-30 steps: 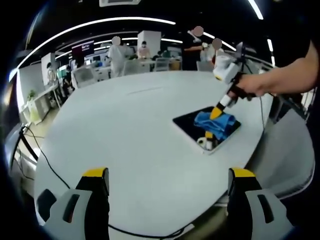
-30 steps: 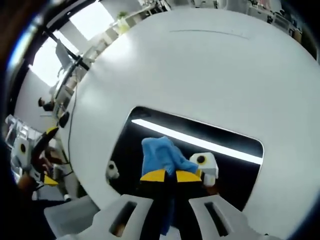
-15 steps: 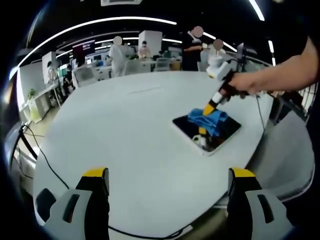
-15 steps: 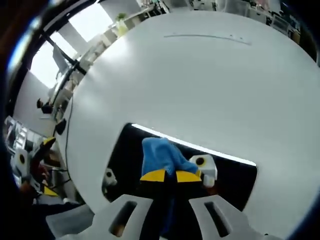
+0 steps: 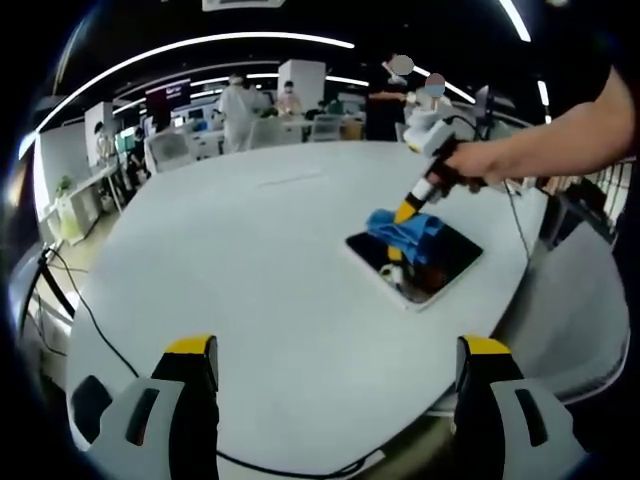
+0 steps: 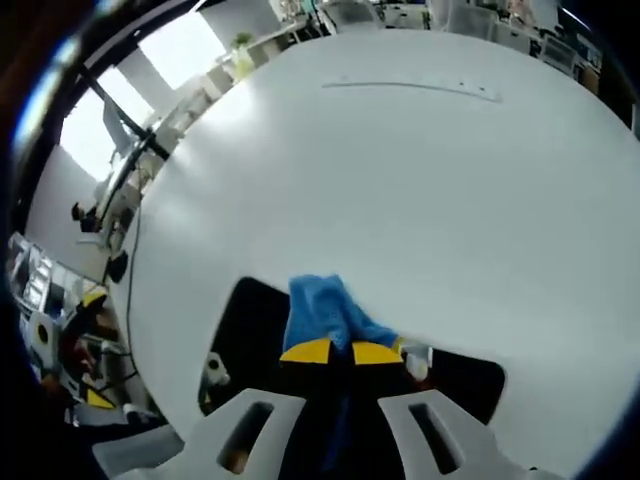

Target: Wipe the mirror surface with the cleaning cloth until all visible marks leave the cleaned area.

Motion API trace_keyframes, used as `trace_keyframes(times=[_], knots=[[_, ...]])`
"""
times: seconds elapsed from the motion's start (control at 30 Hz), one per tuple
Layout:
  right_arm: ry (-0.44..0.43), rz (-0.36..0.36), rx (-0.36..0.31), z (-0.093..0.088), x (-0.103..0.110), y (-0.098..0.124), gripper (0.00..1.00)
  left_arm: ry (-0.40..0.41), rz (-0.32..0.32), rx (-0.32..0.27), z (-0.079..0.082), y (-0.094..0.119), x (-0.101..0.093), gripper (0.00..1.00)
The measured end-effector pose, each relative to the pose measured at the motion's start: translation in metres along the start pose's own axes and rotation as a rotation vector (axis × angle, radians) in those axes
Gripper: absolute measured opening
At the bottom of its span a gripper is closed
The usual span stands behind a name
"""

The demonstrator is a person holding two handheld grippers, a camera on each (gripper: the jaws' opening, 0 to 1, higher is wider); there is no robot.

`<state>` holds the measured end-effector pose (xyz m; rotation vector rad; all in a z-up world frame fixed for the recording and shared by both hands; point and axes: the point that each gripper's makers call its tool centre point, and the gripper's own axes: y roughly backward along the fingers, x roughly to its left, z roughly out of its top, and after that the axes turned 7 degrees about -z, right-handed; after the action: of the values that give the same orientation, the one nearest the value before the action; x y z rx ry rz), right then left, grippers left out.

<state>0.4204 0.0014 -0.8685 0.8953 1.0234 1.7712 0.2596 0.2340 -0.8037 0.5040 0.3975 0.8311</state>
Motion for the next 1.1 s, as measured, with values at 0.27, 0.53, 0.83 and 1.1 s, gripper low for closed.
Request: trace_keyframes(times=[0.27,0.53,0.83,1.1], knots=[[0.015,0.005,0.002,-0.0035,0.0010,0.0009,0.00,0.002,0.000,0.002,-0.0011,-0.0015,0.0002,0.99],[0.086,0.001,-0.023,-0.0045,0.0010,0.0005,0.00,0.000,-0.006,-0.001,0.0016,-0.0045,-0.0034,0.99],[0.028,0.029,-0.016,-0.0048,0.0009,0.0017,0.00,0.000,-0.003,-0.003,0.0025,-0.0022,-0.0044,0.99],[0.034,0.020,-0.012,-0.0055,-0.0043,0.0021,0.00,0.004,0.004,-0.009,0.0019,0.0014,-0.0021,0.99]])
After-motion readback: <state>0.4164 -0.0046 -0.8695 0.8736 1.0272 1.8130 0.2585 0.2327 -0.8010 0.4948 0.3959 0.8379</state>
